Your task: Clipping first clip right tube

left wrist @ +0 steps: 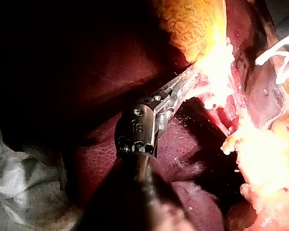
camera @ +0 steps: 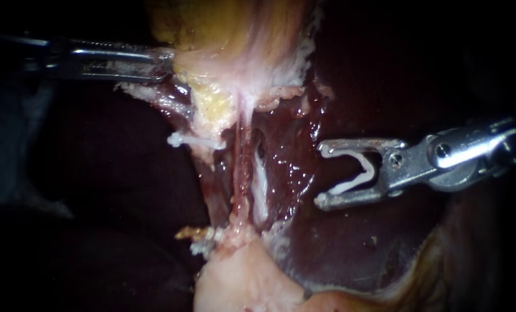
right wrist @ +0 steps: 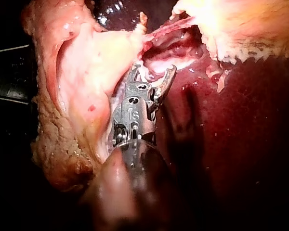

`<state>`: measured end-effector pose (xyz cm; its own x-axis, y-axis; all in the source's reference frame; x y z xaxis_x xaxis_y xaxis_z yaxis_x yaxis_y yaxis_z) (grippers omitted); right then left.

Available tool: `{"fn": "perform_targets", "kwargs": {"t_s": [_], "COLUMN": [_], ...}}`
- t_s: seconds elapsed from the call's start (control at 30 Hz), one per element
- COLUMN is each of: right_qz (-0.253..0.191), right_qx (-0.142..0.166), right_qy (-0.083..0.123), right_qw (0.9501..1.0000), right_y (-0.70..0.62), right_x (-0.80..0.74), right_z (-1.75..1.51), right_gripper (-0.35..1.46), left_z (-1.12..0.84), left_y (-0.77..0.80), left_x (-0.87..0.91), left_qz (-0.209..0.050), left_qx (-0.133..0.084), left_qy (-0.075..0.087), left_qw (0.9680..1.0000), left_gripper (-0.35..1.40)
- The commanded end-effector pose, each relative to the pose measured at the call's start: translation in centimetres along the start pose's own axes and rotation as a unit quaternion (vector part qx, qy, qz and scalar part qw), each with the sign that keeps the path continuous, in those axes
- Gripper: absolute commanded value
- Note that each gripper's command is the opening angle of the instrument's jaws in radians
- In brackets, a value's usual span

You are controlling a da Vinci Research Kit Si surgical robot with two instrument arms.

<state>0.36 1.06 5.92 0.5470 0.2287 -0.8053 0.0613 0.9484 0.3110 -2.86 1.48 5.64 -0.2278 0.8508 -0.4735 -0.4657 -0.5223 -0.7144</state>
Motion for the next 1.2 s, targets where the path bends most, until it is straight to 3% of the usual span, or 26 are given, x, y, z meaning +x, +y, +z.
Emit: {"fn": "perform_targets", "kwargs": {"t_s": [0.03, 0.27, 0.4, 0.5, 0.67, 0.73, 1.2], "right_qz": [0.0, 0.0, 0.0, 0.0, 0.002, -0.001, 0.079], "right_qx": [0.0, 0.0, 0.0, 0.0, 0.004, 0.021, 0.056], "right_qy": [0.0, 0.0, 0.0, 0.0, 0.018, 0.029, 0.078], "right_qw": [1.0, 1.0, 1.0, 1.0, 0.9998, 0.9994, 0.9922], "right_y": [0.0, 0.0, 0.0, 0.0, -0.01, -0.02, -0.15], "right_x": [0.0, 0.0, 0.0, 0.0, 0.04, 0.05, 0.08], "right_z": [0.01, 0.0, 0.0, 0.01, 0.06, 0.11, 0.87], "right_gripper": [0.5, 0.5, 0.5, 0.5, 0.5, 0.5, 0.5], "left_z": [-0.01, -0.34, -0.66, -0.78, -0.77, -0.75, -0.73], "left_y": [0.0, 0.02, 0.02, 0.02, 0.02, 0.02, 0.03], "left_x": [0.0, 0.22, 0.4, 0.44, 0.42, 0.42, 0.41], "left_qz": [0.0, -0.005, -0.012, -0.016, -0.016, -0.016, -0.016], "left_qx": [-0.001, -0.004, 0.003, 0.005, 0.006, 0.007, 0.008], "left_qy": [0.0, -0.004, 0.009, 0.013, 0.013, 0.013, 0.014], "left_qw": [1.0, 1.0, 0.9999, 0.9998, 0.9998, 0.9998, 0.9997], "left_gripper": [-0.35, -0.35, -0.35, -0.35, -0.35, -0.35, -0.35]}}
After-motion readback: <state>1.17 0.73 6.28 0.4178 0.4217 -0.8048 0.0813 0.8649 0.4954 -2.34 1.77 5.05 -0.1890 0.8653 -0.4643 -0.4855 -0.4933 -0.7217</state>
